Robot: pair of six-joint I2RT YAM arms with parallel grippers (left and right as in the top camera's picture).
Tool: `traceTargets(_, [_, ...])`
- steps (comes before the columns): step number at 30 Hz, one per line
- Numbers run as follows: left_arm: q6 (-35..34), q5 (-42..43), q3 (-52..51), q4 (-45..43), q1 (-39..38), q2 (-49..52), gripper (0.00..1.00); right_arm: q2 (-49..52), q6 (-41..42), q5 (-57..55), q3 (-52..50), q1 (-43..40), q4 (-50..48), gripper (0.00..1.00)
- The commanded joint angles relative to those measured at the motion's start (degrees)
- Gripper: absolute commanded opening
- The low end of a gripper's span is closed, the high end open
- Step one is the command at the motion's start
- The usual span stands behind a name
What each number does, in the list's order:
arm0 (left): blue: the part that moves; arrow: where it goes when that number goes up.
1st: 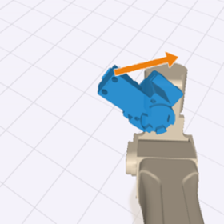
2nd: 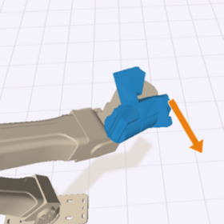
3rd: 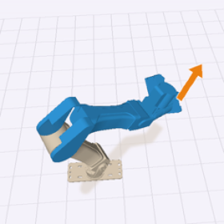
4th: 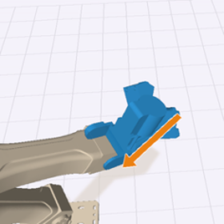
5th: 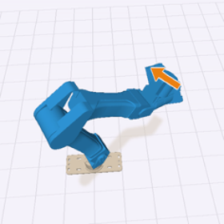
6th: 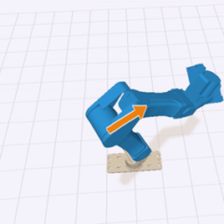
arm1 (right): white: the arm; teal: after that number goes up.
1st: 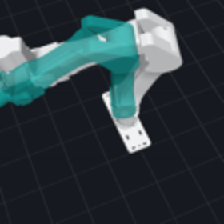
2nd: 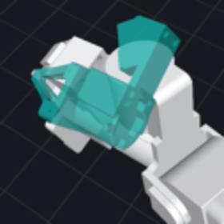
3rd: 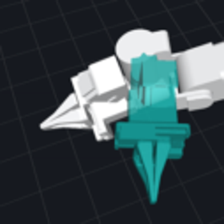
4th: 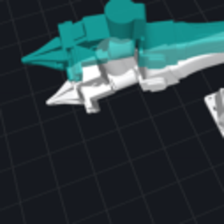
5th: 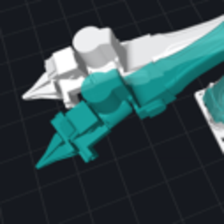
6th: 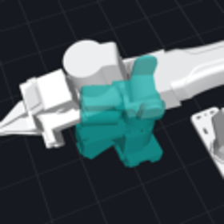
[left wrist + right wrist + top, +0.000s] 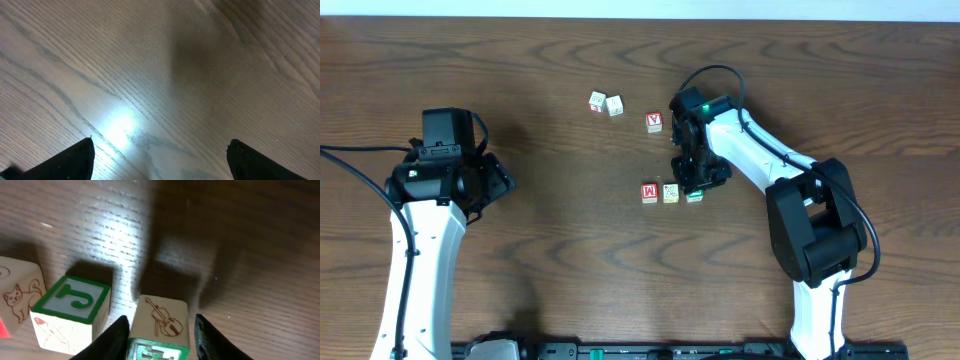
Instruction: Lift 3 blocks
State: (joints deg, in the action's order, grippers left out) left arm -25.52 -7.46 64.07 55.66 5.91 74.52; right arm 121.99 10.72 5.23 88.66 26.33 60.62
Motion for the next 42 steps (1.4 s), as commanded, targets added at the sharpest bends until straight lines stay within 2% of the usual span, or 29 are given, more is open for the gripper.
traceTargets(1, [-0.31,-0.52,0.22,0.24,0.24,0.17,0.85,0.37,3.96,-0.66,-0.39,0.39,-0.11,0.37])
traceTargets(13, [-0.31,-0.55,0.22,0.22,0.24,0.17,0.85,0.37,11.28,-0.02,-0.39,0.39,0.74,0.34])
traceTargets(21, [-0.31,-0.52,0.22,0.24,0.24,0.17,0.85,0.37,13.11,2.99,-0.39,0.39,0.87,0.36])
traceTargets(42, [-0.31,-0.52,0.22,0.24,0.24,0.17,0.85,0.37,18.01,3.21,-0.39,0.39,0.94,0.32])
